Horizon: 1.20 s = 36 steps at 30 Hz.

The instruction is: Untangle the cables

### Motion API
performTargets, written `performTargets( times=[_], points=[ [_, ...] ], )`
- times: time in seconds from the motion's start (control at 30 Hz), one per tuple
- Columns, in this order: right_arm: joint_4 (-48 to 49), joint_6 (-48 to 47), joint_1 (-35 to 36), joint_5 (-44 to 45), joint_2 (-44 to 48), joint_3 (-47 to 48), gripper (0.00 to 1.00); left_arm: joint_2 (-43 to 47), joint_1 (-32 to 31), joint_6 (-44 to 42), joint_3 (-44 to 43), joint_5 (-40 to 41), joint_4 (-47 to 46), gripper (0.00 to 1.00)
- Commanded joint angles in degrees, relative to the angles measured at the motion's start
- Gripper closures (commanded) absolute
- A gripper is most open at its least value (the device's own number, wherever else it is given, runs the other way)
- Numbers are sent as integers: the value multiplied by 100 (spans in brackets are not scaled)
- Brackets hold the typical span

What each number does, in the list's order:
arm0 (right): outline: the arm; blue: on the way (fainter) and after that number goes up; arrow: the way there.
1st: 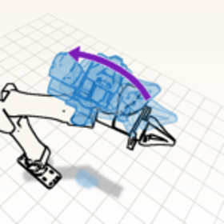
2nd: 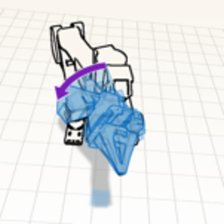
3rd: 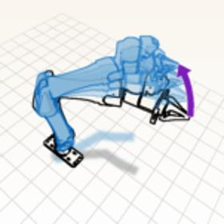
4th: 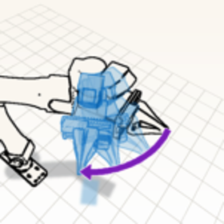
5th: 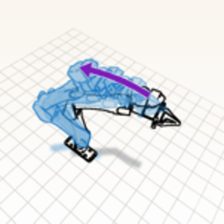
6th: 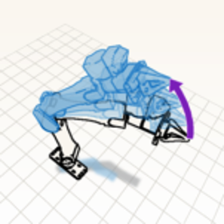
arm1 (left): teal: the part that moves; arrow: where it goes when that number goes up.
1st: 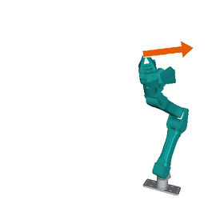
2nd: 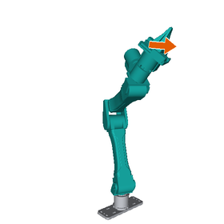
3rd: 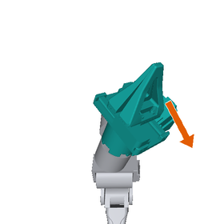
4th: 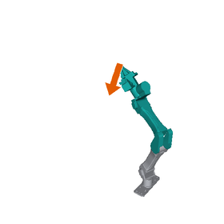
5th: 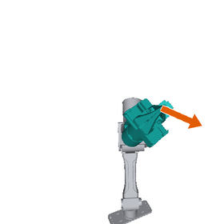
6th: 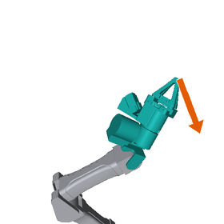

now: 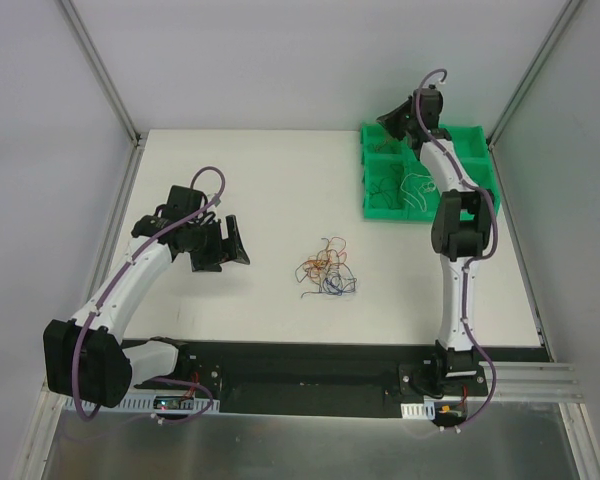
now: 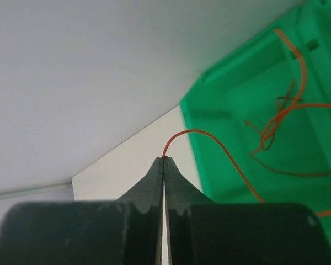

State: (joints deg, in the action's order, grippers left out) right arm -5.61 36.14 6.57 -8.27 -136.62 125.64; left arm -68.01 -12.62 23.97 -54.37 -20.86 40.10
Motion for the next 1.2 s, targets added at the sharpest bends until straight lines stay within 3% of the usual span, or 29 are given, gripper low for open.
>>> performTargets(
  times=[0.0, 0.37, 0.47, 0.57, 0.7, 0.93, 1.17],
  points=[
    [482, 561, -182, -34, -593, 539, 99, 86, 58, 46, 75, -111, 16, 22],
    [-361, -537, -270, -34, -893, 856, 98, 147, 58, 214, 49, -181, 16, 23],
    [-861, -862, -226, -78, -630, 848, 85, 147, 32, 258, 32, -208, 16, 23],
    [-1573, -1108, -174, -25, -112, 830, 64, 95, -29, 293, -3, -243, -72, 23],
    [-2479, -1565, -121, 115, 599, 620, 51, -81, -152, 345, -65, -331, -300, 23],
    [-3122, -2409, 37, 116, 2400, -1074, 42, -599, -723, 407, -267, -462, -669, 23],
    [-2658, -3068, 853, -1201, 4483, -4534, 41, -1661, -1321, 565, -609, -990, -1153, 25]
  ],
)
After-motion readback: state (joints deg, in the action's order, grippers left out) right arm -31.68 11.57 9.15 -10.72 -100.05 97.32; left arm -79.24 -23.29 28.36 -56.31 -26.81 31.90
